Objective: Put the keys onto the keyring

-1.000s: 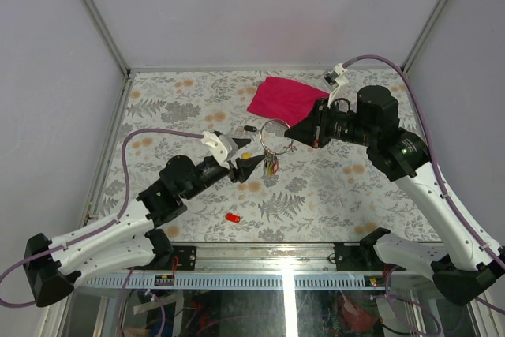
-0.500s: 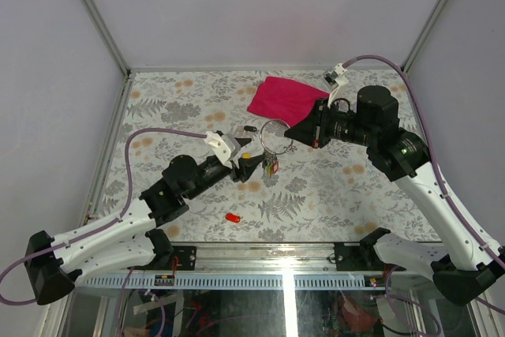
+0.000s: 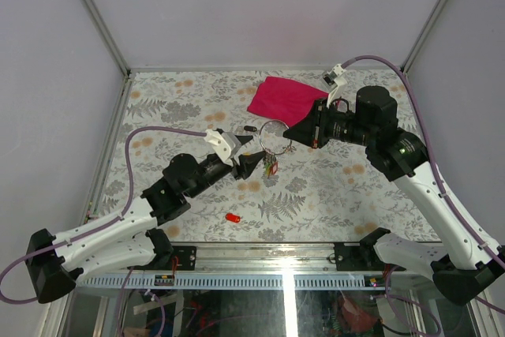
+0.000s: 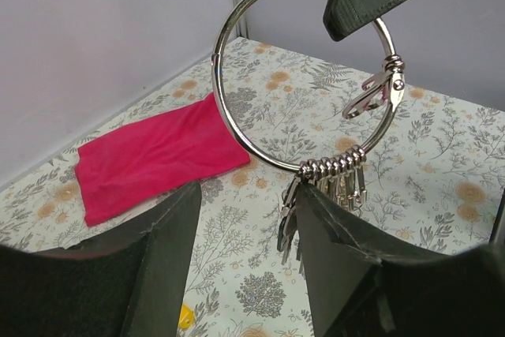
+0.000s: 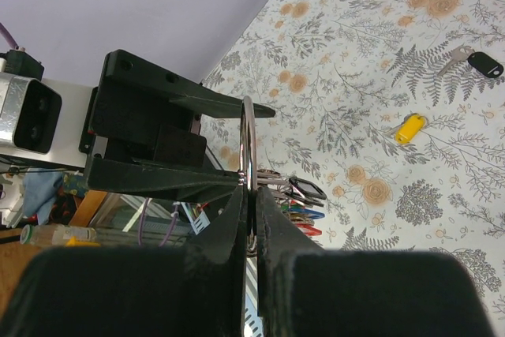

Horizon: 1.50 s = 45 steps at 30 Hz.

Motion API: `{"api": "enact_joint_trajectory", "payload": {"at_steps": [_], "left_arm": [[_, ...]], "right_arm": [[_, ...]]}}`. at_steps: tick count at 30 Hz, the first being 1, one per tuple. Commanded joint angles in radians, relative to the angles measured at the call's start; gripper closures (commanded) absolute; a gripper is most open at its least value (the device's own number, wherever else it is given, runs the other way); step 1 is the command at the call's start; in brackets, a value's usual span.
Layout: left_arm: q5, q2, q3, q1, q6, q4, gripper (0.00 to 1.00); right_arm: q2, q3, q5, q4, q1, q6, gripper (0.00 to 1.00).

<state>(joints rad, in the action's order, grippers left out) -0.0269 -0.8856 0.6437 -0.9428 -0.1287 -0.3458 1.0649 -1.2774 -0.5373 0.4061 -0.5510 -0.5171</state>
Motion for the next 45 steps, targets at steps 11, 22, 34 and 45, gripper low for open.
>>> {"api": "enact_joint_trajectory", "payload": {"at_steps": [11, 22, 34, 45], "left_arm": [[0.005, -0.013, 0.038, -0.011, -0.008, -0.097, 0.59], [0.045, 0.009, 0.047, -0.012, -0.008, -0.043, 0.88], [0.016, 0.034, 0.087, -0.012, -0.094, 0.142, 1.00], [0.002, 0.017, 0.189, -0.012, -0.271, 0.399, 0.91]], "right_arm": [[0.000, -0.002, -0.033, -0.079, -0.006, -0.020, 1.00], [-0.011, -0.004, 0.006, -0.060, -0.006, -0.005, 1.00], [-0.022, -0.009, 0.052, -0.025, -0.006, 0.025, 1.00], [-0.019, -0.014, 0.078, 0.013, -0.006, 0.060, 0.92]]}}
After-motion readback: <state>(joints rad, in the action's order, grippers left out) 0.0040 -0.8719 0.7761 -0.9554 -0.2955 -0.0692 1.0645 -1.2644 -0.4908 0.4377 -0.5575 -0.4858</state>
